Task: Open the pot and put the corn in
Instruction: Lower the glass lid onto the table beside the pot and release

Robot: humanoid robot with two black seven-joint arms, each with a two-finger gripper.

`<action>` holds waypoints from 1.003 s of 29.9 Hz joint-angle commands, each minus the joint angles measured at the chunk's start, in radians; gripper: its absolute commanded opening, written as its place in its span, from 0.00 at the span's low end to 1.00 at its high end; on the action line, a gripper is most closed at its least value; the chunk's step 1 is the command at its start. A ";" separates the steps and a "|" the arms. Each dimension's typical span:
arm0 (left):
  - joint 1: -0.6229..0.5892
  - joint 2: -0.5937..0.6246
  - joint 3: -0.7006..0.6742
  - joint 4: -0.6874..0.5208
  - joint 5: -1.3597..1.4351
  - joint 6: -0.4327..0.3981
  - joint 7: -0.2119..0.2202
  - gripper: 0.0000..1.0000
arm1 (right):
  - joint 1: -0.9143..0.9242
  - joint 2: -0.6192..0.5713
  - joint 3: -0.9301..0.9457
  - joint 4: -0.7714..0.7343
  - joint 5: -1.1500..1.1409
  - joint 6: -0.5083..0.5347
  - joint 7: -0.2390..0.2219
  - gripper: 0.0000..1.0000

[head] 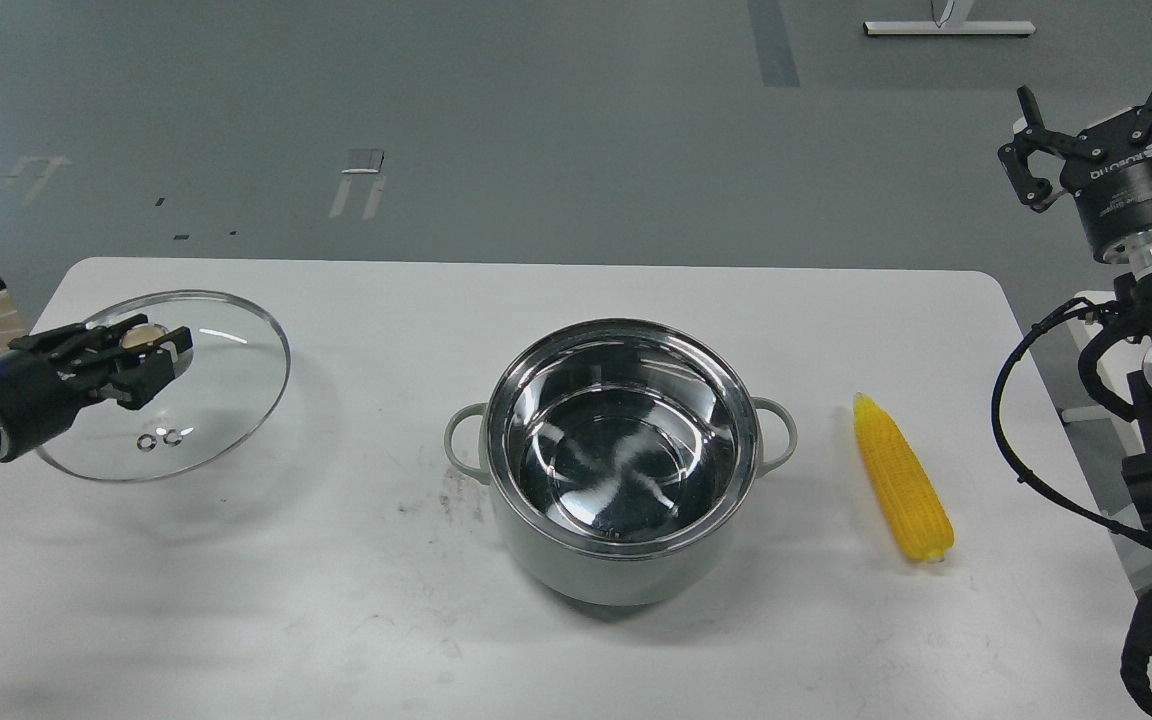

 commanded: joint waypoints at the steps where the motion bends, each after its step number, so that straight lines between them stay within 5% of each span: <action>1: 0.031 -0.026 0.000 0.081 -0.002 0.004 0.000 0.33 | -0.006 -0.004 0.000 0.000 -0.001 0.000 -0.001 1.00; 15: 0.077 -0.131 0.000 0.094 -0.029 0.006 0.000 0.36 | -0.007 0.027 0.000 0.008 0.001 0.000 -0.001 1.00; 20: 0.077 -0.127 0.000 0.095 -0.031 0.006 0.000 0.69 | -0.007 0.028 0.000 0.010 0.001 0.000 -0.001 1.00; 30: 0.077 -0.123 0.000 0.094 -0.086 0.004 0.000 0.85 | -0.030 0.027 -0.005 0.020 0.001 0.000 -0.001 1.00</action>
